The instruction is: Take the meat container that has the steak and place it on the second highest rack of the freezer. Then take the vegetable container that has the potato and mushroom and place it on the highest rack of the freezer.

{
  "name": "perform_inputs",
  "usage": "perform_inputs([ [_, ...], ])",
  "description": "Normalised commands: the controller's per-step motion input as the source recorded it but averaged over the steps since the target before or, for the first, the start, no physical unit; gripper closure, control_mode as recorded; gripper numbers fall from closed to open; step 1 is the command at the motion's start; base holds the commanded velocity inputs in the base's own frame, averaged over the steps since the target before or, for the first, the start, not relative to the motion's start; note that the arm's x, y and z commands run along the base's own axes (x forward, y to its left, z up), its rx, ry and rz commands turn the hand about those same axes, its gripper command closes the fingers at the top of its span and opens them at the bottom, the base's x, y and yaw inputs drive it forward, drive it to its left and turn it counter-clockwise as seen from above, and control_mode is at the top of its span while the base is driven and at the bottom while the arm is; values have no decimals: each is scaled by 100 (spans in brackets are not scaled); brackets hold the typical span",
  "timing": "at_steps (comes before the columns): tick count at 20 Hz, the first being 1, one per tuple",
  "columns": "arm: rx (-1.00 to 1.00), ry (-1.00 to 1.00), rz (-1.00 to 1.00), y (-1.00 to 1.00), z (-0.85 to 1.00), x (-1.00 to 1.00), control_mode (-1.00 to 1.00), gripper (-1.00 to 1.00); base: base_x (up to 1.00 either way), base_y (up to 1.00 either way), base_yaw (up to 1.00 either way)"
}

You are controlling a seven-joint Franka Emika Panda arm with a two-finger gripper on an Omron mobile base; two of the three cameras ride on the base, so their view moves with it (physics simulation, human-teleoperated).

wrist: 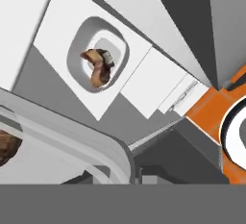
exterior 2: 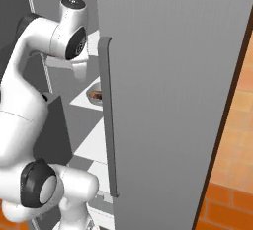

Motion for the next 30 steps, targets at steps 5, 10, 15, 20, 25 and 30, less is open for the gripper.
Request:
perform_inputs([
  [5,0,27,-17,16,13,100,-100,100,0,0,0],
  [10,-7,6,-13,20,-51,99,-100,100,0,0,0],
  [15,-15,-4,-13,1,-18,100,-100,100,0,0,0],
  [20,-12,0,-10,0,-43,83,-100,100,0,0,0],
  [25,0,1,-11,0,-5,100,-100,100,0,0,0],
  [30,0,-1,-19,0,-36,61,-100,100,0,0,0],
])
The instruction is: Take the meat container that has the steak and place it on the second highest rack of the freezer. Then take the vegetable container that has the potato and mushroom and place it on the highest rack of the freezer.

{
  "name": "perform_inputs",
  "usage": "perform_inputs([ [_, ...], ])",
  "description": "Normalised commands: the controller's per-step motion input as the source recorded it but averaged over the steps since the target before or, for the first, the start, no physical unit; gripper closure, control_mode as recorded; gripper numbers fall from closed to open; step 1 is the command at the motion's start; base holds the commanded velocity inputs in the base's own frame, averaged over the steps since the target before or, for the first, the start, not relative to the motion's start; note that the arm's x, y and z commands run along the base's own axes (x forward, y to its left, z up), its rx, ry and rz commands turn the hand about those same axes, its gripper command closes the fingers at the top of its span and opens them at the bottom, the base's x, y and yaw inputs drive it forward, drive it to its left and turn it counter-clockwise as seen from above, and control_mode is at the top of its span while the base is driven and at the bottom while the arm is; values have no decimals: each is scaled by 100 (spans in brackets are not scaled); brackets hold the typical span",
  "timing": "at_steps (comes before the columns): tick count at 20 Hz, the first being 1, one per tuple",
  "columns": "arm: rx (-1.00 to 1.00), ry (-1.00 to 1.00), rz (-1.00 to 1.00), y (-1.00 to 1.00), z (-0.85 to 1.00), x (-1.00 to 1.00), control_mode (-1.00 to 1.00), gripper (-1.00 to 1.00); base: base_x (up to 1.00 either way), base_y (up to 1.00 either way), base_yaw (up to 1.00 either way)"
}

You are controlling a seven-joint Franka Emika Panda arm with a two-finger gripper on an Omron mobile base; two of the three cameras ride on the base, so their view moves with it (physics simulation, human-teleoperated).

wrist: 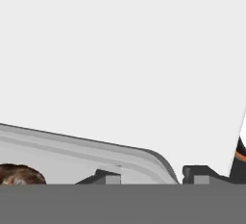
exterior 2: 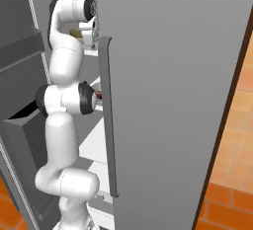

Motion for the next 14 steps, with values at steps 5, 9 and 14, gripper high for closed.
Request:
perform_inputs([
  [5,0,0,-25,2,-42,7,-100,-100,0,0,0],
  [9,0,-8,-11,1,-32,-21,-100,-100,0,0,0],
  [14,0,-24,-2,2,-17,-12,-100,-100,0,0,0],
])
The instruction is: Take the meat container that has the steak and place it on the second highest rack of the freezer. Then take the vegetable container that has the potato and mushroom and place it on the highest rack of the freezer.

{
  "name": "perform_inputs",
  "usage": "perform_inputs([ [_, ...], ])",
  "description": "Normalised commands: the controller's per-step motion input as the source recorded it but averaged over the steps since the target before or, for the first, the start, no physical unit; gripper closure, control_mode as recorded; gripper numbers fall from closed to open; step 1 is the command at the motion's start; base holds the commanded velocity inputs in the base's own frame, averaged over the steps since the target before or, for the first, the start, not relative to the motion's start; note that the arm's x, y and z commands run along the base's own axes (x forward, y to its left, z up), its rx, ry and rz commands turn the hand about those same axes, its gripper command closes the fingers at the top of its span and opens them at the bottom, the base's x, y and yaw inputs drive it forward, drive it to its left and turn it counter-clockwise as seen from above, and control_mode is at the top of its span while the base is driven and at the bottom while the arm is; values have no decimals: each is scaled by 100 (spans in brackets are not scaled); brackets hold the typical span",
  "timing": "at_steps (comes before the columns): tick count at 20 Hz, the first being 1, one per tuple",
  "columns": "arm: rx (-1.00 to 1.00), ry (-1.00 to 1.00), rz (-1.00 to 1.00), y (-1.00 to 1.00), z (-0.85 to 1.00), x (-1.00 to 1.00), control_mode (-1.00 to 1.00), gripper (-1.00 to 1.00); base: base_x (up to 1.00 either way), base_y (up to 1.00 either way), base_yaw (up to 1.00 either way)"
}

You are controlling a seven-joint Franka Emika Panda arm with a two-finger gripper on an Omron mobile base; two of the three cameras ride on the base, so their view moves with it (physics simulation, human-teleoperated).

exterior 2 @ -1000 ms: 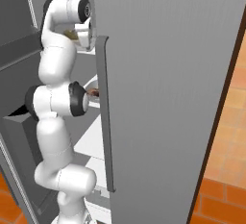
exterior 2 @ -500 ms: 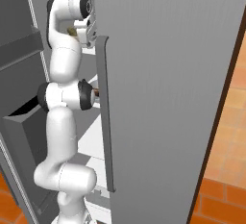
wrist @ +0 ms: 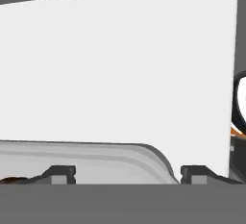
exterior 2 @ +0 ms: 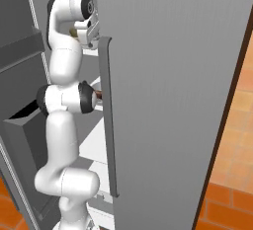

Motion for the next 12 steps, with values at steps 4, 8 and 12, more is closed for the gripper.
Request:
perform_inputs([
  [4,-2,-39,11,1,3,-27,-100,-100,0,0,0],
  [8,0,-35,23,1,28,-44,-100,-100,0,0,0],
  [12,0,-44,22,3,46,-65,-100,-100,0,0,0],
])
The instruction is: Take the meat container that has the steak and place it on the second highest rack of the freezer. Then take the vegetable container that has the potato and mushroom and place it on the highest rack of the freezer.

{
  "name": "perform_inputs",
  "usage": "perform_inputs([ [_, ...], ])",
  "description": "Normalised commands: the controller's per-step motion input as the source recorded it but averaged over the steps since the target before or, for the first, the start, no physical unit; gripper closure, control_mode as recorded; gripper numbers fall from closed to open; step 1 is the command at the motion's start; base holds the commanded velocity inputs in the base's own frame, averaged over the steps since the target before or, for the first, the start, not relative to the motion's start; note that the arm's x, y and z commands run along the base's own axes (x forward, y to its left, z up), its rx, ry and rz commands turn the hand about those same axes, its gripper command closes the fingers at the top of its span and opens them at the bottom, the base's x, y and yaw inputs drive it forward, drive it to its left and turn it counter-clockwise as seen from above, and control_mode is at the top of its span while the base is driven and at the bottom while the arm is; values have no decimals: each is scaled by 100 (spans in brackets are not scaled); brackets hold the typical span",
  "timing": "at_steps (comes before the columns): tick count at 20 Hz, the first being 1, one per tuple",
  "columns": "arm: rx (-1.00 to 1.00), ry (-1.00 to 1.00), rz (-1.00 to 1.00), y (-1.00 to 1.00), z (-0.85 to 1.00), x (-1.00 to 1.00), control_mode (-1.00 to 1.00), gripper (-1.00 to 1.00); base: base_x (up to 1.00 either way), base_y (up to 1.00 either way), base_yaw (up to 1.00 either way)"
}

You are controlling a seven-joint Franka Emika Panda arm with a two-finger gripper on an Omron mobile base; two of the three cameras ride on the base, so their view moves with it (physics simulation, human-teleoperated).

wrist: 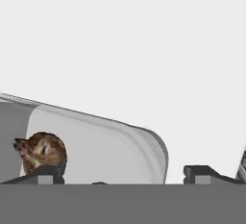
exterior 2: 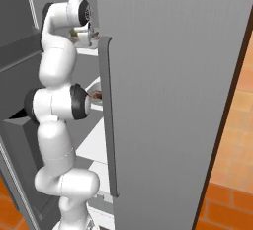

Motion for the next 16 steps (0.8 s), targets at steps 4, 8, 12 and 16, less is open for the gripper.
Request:
perform_inputs([
  [4,0,-39,14,4,49,-96,-100,-100,0,0,0],
  [8,1,-41,9,0,54,-100,-100,-100,0,0,0],
  [12,5,-14,8,0,67,-100,-100,-100,0,0,0],
  [16,0,0,7,0,17,-100,-100,-100,0,0,0],
])
